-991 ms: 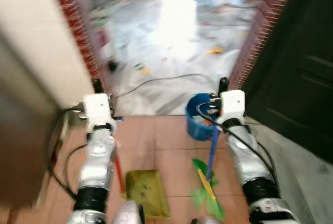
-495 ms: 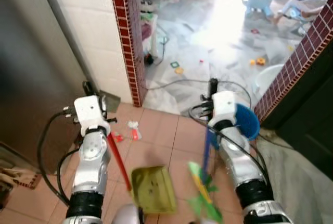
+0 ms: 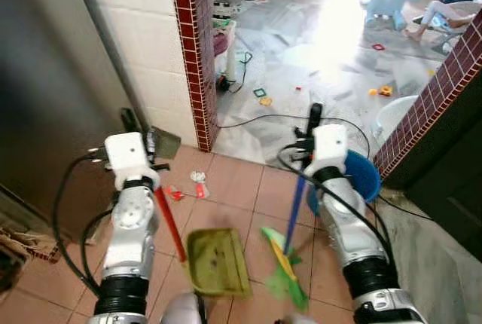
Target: Sweep floor
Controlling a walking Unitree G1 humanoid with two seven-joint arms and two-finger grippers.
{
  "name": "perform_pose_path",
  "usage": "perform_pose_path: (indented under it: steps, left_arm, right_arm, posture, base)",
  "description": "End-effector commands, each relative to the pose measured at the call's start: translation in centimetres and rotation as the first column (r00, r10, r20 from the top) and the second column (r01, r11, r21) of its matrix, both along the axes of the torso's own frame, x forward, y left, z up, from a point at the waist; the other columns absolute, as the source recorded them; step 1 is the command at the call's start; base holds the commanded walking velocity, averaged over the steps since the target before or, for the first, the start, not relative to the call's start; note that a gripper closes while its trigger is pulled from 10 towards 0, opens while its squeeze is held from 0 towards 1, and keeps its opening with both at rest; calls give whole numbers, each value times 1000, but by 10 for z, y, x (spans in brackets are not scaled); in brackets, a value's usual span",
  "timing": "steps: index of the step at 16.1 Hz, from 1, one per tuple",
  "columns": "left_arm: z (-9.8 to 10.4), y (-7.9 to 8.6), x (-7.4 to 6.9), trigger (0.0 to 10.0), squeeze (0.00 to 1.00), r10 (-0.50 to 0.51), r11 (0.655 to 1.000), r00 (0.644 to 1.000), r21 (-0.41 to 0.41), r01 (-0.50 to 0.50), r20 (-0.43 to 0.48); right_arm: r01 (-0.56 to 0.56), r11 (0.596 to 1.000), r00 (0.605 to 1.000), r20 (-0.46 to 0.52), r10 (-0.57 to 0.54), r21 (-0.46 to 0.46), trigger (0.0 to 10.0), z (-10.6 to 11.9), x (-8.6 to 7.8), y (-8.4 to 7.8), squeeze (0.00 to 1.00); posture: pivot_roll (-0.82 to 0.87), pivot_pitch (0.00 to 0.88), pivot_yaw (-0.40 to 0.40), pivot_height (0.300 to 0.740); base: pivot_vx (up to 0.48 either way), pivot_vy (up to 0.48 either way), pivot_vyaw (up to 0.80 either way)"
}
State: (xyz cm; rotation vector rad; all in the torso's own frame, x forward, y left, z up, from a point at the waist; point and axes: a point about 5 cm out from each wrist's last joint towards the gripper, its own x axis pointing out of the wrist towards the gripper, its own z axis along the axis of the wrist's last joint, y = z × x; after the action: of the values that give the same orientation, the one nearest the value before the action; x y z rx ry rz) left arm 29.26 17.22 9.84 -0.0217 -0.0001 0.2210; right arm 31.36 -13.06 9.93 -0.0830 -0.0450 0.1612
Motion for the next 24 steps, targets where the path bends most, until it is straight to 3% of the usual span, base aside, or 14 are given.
perform_pose_path:
  steps: [1, 14, 24]
  left_arm:
    - [19, 1, 4, 10000, 0, 3, 1000, 996, 22, -5, 85]
    - [21, -1, 5, 10000, 0, 8, 1000, 996, 18, -9, 89]
    - [20, -1, 6, 10000, 0, 28, 999, 996, 14, -29, 80]
  right_arm:
    - [-11, 1000, 998, 69, 11, 5, 10000, 18, 5, 1, 0]
    - [-26, 1000, 997, 66, 27, -7, 10000, 18, 5, 3, 0]
    - [-51, 999, 995, 81, 52, -11, 10000, 19, 4, 7, 0]
  posture:
    - [-75, 0, 19, 740]
    - [-80, 0, 20, 740]
    - [-79, 0, 18, 740]
  base:
    - [315, 0, 0]
    - [353, 0, 449]
    - [335, 0, 686]
